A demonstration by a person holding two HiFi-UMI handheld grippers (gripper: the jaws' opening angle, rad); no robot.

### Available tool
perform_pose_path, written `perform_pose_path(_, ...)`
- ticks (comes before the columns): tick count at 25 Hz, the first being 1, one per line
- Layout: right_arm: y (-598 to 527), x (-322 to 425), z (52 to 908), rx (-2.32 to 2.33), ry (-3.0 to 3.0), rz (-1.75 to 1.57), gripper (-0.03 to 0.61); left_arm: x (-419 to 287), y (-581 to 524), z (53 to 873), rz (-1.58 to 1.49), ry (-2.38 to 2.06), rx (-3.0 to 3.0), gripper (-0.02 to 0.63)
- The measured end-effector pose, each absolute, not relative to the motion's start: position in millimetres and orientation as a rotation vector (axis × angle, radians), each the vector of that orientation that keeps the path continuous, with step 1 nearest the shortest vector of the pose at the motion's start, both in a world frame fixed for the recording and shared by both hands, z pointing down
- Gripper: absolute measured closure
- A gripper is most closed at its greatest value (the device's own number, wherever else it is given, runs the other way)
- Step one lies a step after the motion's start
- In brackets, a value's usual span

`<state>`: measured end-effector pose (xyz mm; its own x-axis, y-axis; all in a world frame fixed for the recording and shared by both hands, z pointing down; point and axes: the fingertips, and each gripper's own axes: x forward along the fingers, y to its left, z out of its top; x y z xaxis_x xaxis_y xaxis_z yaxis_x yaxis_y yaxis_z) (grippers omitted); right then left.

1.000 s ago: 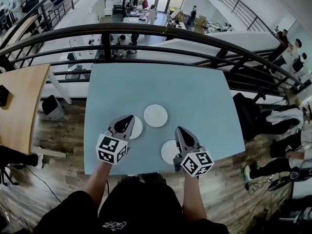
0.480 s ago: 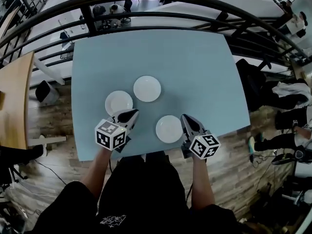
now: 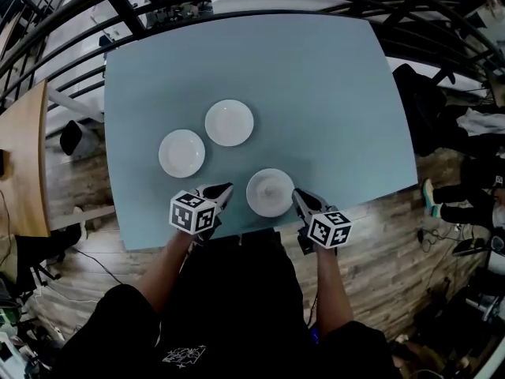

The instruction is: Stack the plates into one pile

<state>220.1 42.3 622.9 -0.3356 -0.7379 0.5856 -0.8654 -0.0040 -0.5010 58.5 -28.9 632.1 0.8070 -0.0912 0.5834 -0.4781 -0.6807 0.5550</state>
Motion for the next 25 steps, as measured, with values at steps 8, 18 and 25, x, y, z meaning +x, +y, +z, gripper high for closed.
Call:
perform_pose_path(8, 63.0, 230.6, 659.8, 1.639, -2.067, 1.525, 0.571, 73.5, -5.6, 679.7, 0.758, -0.334, 2.085, 0.604)
perform_pose_path(18, 78.6, 236.6, 680.6, 1.604, -2.032, 1.823, 0.521, 92.3, 5.6, 695.4, 0.709, -0.210, 1.885, 0.595)
perform_pose_path(25, 80.9, 231.2, 692.5, 1.551, -1.948, 1.984, 0.422, 102.2, 6.8, 698.5, 0.725, -0.196, 1.818, 0.541)
